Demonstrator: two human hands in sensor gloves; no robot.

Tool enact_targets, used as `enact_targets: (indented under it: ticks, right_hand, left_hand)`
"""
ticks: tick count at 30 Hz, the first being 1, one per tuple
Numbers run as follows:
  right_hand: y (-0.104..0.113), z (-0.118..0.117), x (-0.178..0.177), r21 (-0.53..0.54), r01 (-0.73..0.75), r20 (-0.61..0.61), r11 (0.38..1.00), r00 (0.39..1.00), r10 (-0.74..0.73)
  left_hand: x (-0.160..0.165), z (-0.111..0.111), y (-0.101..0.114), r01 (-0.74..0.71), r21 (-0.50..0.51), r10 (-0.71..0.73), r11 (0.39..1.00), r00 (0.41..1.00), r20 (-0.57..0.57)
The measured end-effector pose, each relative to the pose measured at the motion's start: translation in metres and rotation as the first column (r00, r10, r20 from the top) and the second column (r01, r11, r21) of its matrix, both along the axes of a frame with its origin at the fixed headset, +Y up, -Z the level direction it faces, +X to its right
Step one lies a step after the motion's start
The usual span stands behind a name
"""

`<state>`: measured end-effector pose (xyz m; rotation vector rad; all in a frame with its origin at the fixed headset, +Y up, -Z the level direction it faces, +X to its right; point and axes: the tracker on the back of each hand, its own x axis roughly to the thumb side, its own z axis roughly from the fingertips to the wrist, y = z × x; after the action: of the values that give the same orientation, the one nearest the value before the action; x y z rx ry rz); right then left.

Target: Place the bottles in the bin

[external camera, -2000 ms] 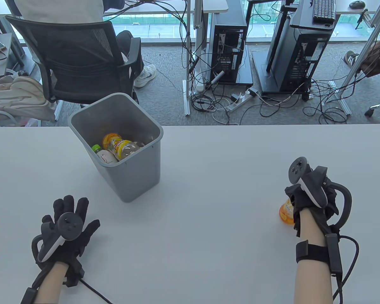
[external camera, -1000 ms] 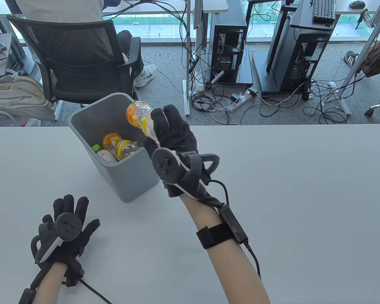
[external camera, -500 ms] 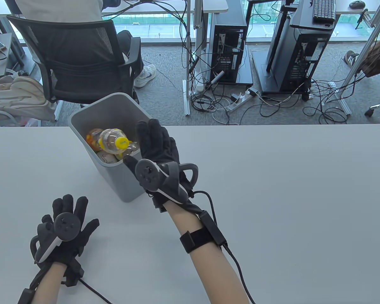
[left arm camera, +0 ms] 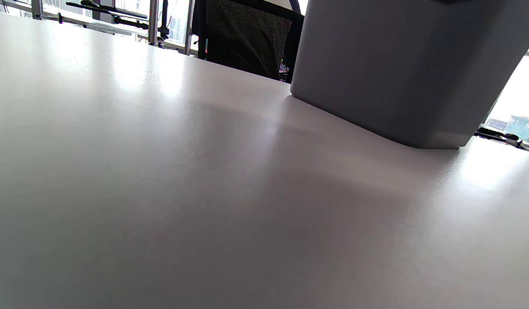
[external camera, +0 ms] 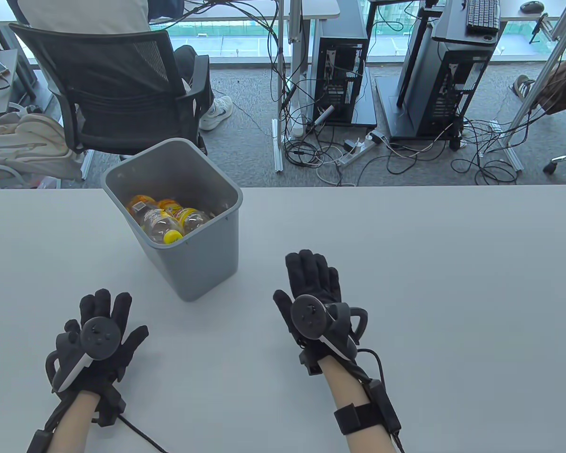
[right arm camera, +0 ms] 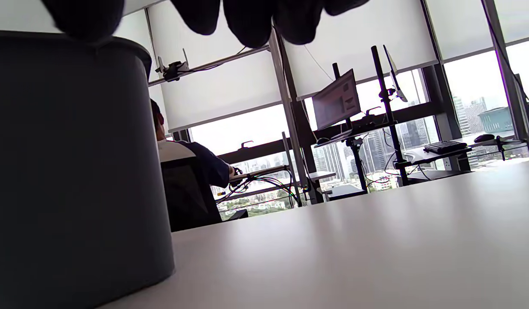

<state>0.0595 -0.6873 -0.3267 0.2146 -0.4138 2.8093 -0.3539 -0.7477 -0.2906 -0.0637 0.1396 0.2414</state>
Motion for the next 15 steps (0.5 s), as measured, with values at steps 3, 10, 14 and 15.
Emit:
enact_targets:
  ticks: [3,10,14,15]
  right_hand:
    - [-0.017,0.007,0.021,-0.050,-0.007,0.019,0.999,1.000,0.008]
    - [-0.035,0.015,0.043,-0.100,0.019,0.052,0.995,0.999,-0.013]
    - [-0.043,0.016,0.041,-0.111,-0.077,0.035,0.991,0.996,0.081]
    - [-0.044,0.016,0.040,-0.105,-0.110,0.037,0.988,0.993,0.115]
  left_hand:
    - [0.002,0.000,0.000,0.011,0.009,-0.011,1.000,1.000,0.003]
    - [0.002,-0.003,-0.004,0.018,-0.025,-0.018,1.000,1.000,0.004]
    - [0.002,-0.002,-0.004,0.017,-0.027,-0.017,0.999,1.000,-0.005]
    - [0.002,-0.002,-0.004,0.018,-0.031,-0.018,0.999,1.000,-0.006]
